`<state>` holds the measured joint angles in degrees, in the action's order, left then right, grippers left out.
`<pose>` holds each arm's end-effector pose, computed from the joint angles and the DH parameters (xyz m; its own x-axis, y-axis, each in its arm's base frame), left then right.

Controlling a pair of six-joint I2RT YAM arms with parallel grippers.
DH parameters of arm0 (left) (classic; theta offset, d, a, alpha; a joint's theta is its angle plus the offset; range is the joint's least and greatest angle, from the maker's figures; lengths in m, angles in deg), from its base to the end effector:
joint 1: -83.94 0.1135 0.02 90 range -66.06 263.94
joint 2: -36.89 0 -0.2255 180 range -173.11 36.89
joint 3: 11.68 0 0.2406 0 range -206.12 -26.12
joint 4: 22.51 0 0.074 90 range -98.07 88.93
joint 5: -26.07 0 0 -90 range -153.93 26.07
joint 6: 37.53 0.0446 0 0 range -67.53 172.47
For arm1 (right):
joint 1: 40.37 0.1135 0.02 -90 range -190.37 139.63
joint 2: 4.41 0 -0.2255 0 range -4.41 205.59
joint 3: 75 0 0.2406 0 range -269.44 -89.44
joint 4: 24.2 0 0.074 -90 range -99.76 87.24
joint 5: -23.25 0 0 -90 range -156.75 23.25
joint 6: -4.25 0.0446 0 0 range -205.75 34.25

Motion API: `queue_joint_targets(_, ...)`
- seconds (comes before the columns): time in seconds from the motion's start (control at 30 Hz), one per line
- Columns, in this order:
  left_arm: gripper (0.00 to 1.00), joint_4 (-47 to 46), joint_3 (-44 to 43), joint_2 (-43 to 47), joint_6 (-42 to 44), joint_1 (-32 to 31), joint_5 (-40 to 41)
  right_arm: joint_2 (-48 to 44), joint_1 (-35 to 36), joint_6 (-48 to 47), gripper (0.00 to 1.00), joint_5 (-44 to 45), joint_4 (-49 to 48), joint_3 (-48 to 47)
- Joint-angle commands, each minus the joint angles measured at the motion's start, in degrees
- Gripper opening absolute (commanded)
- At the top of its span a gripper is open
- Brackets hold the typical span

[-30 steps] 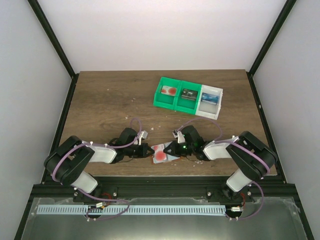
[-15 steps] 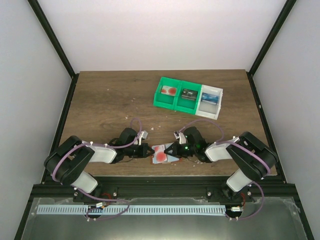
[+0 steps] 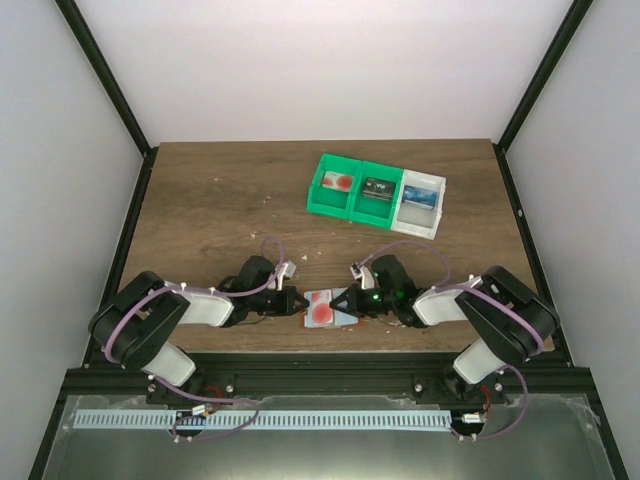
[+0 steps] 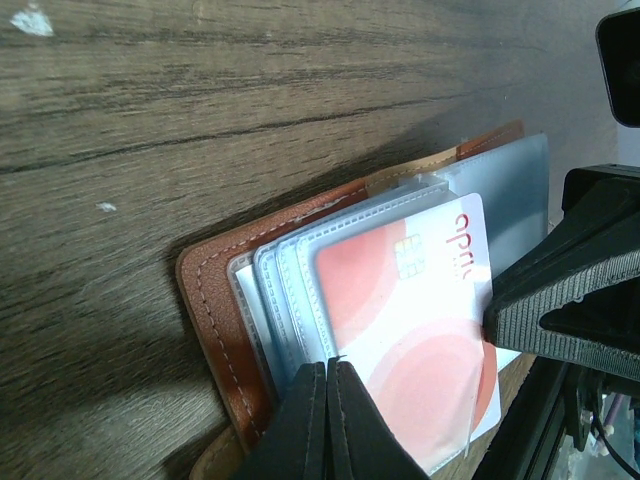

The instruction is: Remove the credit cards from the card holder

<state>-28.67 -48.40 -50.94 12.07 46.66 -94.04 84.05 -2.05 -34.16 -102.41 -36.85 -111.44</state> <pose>0.1792 -0.1645 0.0720 -0.9508 0.0191 -0.3093 0.2498 0.6378 -0.7286 0.1778 0.1737 0.0793 -0.9810 0.0362 -0.1905 -0.1427 0.5306 0.8355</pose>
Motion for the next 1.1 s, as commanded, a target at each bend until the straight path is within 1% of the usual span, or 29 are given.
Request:
queue_joint_targets(0.0, 0.0, 1.35, 0.68, -1.63, 1.04, 0.03, 1.19, -1.43, -0.69, -0.36, 0.0, 0.24, 0.33, 0.44)
queue_joint_targets(0.13, 0.0, 1.26, 0.54, -1.9, 1.23, 0.12, 0.9, -1.9, -1.18, -1.03, 0.0, 1.61, 2.7, 0.56)
queue_joint_targets(0.6, 0.0, 0.88, 1.14, -1.38, 1.25, 0.45, 0.73, -3.95, -3.17, -2.18, 0.01, 0.1, 3.72, 2.07)
queue_joint_targets(0.87, 0.0, -0.08, 1.61, -1.6, 1.0, 0.42, 0.75, -4.57, -5.38, -1.7, 0.01, -2.46, 1.36, 3.95)
queue_joint_targets(1.07, 0.0, 0.3, 1.5, -1.64, 0.87, 0.37, 0.81, -7.16, -6.06, -2.78, 0.01, -1.39, 4.33, 3.74)
